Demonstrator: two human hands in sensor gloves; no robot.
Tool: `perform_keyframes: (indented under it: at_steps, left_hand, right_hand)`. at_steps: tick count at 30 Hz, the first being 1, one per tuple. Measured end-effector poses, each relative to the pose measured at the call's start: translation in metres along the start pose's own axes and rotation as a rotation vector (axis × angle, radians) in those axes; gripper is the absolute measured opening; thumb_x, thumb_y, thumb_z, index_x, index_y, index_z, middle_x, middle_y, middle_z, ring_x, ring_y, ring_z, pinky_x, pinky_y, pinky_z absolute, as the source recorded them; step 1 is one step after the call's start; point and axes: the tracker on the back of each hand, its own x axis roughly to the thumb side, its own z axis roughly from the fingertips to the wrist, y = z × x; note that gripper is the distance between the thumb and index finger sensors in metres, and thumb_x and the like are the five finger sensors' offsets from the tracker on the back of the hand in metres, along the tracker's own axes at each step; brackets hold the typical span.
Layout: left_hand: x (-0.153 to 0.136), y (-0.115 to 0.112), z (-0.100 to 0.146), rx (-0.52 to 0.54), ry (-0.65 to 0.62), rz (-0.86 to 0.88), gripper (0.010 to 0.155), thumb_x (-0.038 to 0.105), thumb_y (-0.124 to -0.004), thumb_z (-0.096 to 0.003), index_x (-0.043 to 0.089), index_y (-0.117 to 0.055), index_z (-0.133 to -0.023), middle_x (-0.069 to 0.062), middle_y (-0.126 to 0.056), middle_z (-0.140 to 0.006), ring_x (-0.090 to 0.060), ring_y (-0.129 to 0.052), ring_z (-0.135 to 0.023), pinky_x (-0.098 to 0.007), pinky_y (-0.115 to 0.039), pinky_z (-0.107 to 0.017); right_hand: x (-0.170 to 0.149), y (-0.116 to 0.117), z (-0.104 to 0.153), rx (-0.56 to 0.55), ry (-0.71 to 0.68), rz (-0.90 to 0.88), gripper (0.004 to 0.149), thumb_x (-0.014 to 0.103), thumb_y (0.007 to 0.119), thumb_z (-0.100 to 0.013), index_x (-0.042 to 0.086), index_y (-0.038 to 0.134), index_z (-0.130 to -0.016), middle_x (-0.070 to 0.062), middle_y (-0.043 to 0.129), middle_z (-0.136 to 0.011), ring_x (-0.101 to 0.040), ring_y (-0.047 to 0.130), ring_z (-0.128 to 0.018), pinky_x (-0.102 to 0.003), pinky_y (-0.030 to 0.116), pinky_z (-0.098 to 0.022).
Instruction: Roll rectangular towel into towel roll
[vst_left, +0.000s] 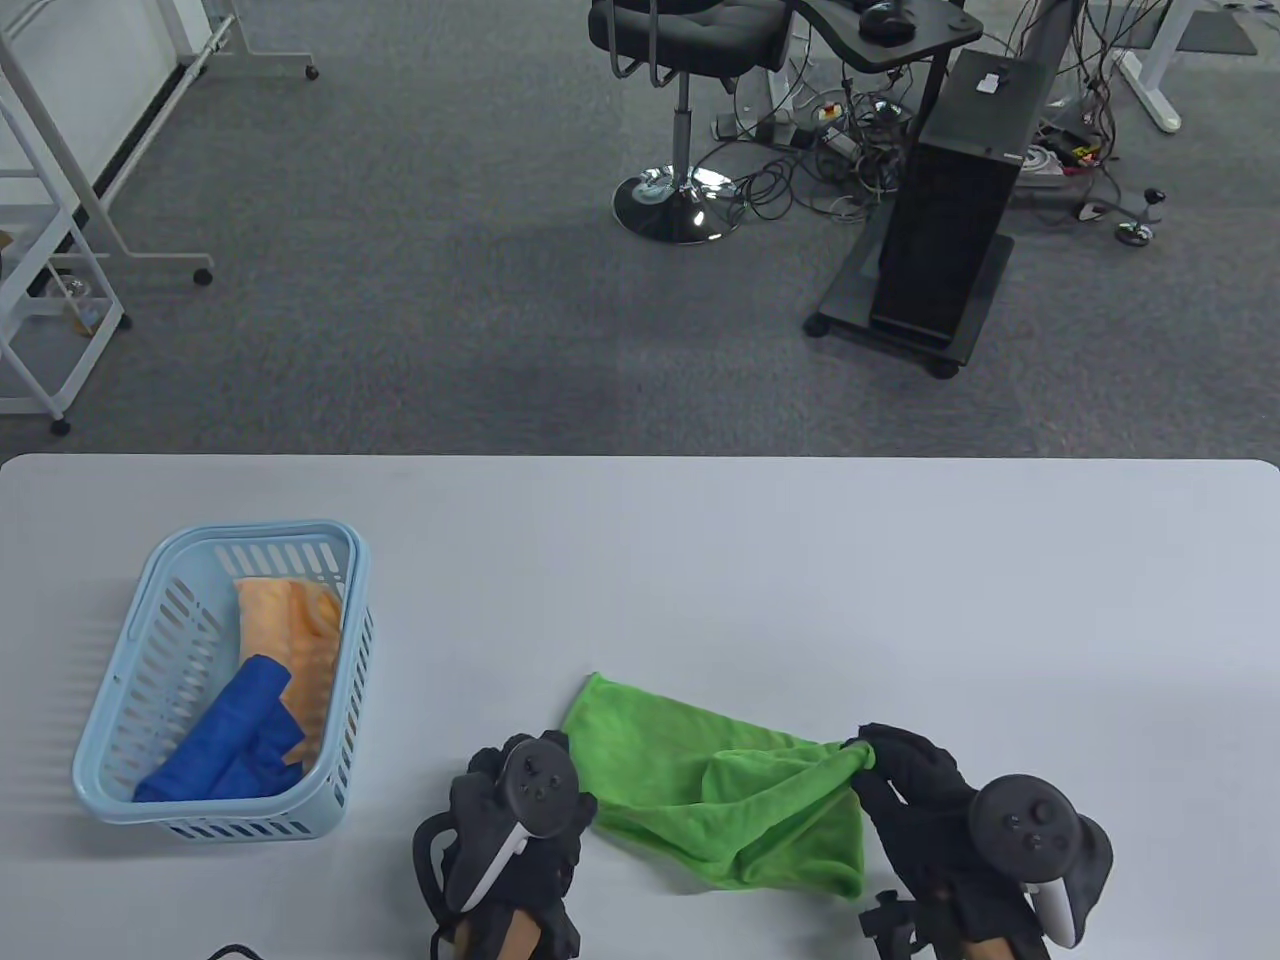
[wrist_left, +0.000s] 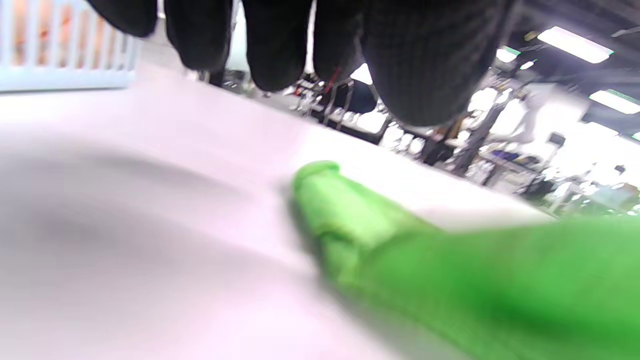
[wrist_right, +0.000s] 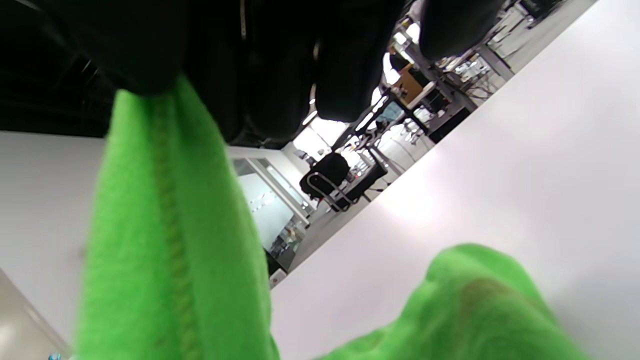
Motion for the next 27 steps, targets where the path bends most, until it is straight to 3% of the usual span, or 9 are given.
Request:
perform_keyframes:
  at_steps: [6,8,10,12,13,16,19,22,27]
  left_hand:
    - [0.048,-0.002,0.018,0.041,-0.447,0.173,0.073,0.051,-0.080,-0.0389,0.027,-0.063,-0.106,-0.011,-0.061,-0.113,-0.053,-0.048,-0.103,-0.070,-0.042,-0.067]
    - [0.061,-0.009,0.018,-0.030,-0.549,0.293,0.074,0.046,-0.081,-0.0396,0.032,-0.057,-0.108,-0.008,-0.061,-0.114,-0.052,-0.052,-0.104,-0.069,-0.046,-0.067]
    - [0.073,-0.022,0.015,-0.226,-0.620,0.410,0.075,0.041,-0.082,-0.0413,0.035,-0.050,-0.109,-0.010,-0.057,-0.116,-0.051,-0.055,-0.104,-0.070,-0.048,-0.067]
    - [0.078,-0.032,0.014,-0.332,-0.598,0.437,0.081,0.042,-0.085,-0.0400,0.030,-0.047,-0.110,-0.014,-0.061,-0.114,-0.051,-0.061,-0.102,-0.071,-0.048,-0.067]
    - [0.077,-0.035,0.014,-0.296,-0.581,0.412,0.083,0.043,-0.087,-0.0383,0.025,-0.049,-0.110,-0.017,-0.068,-0.107,-0.047,-0.070,-0.098,-0.070,-0.052,-0.065]
    - [0.072,-0.032,0.014,-0.149,-0.474,0.303,0.065,0.036,-0.087,-0.0388,0.023,-0.073,-0.101,-0.002,-0.093,-0.072,-0.033,-0.092,-0.077,-0.066,-0.061,-0.063]
    - [0.062,-0.024,0.013,-0.091,-0.420,0.406,0.045,0.040,-0.086,-0.0394,0.028,-0.093,-0.082,-0.003,-0.096,-0.059,-0.029,-0.096,-0.066,-0.065,-0.064,-0.062]
    - [0.051,-0.015,0.012,-0.008,-0.376,0.487,0.042,0.043,-0.084,-0.0398,0.026,-0.096,-0.076,-0.002,-0.096,-0.040,-0.025,-0.103,-0.054,-0.063,-0.069,-0.059]
    - [0.029,-0.004,0.007,0.061,-0.332,0.703,0.042,0.044,-0.082,-0.0412,0.024,-0.097,-0.075,-0.001,-0.098,-0.026,-0.022,-0.109,-0.046,-0.062,-0.074,-0.055]
  right_hand:
    - [0.020,0.028,0.005,0.151,-0.094,-0.001,0.048,0.042,0.079,-0.033,0.027,0.089,-0.076,-0.004,0.077,-0.091,-0.030,0.076,-0.089,-0.064,0.052,-0.067]
    - [0.029,0.038,0.006,0.250,-0.133,-0.006,0.047,0.040,0.080,-0.033,0.026,0.091,-0.075,-0.005,0.076,-0.092,-0.030,0.075,-0.090,-0.064,0.053,-0.068]
    - [0.034,0.047,0.009,0.359,-0.156,-0.010,0.046,0.038,0.080,-0.033,0.025,0.091,-0.076,-0.004,0.075,-0.093,-0.030,0.073,-0.092,-0.064,0.051,-0.069]
    - [0.037,0.052,0.012,0.353,-0.171,0.006,0.046,0.036,0.081,-0.032,0.023,0.092,-0.075,-0.006,0.077,-0.091,-0.031,0.075,-0.090,-0.064,0.051,-0.068]
    - [0.037,0.052,0.012,0.345,-0.178,0.040,0.046,0.037,0.081,-0.032,0.023,0.093,-0.075,-0.005,0.081,-0.089,-0.030,0.077,-0.089,-0.064,0.052,-0.068]
    - [0.035,0.048,0.011,0.306,-0.172,0.038,0.047,0.040,0.081,-0.032,0.023,0.094,-0.073,-0.004,0.084,-0.086,-0.029,0.081,-0.086,-0.063,0.055,-0.067]
    - [0.033,0.045,0.010,0.288,-0.156,0.033,0.049,0.044,0.079,-0.032,0.021,0.093,-0.073,-0.004,0.084,-0.086,-0.030,0.082,-0.085,-0.063,0.056,-0.067]
    - [0.030,0.046,0.009,0.273,-0.140,0.113,0.055,0.047,0.079,-0.030,0.020,0.091,-0.077,-0.007,0.081,-0.089,-0.031,0.079,-0.087,-0.064,0.055,-0.067]
    - [0.020,0.069,0.011,0.519,-0.118,0.473,0.071,0.053,0.080,-0.029,0.018,0.078,-0.090,-0.010,0.067,-0.099,-0.036,0.064,-0.096,-0.068,0.043,-0.069]
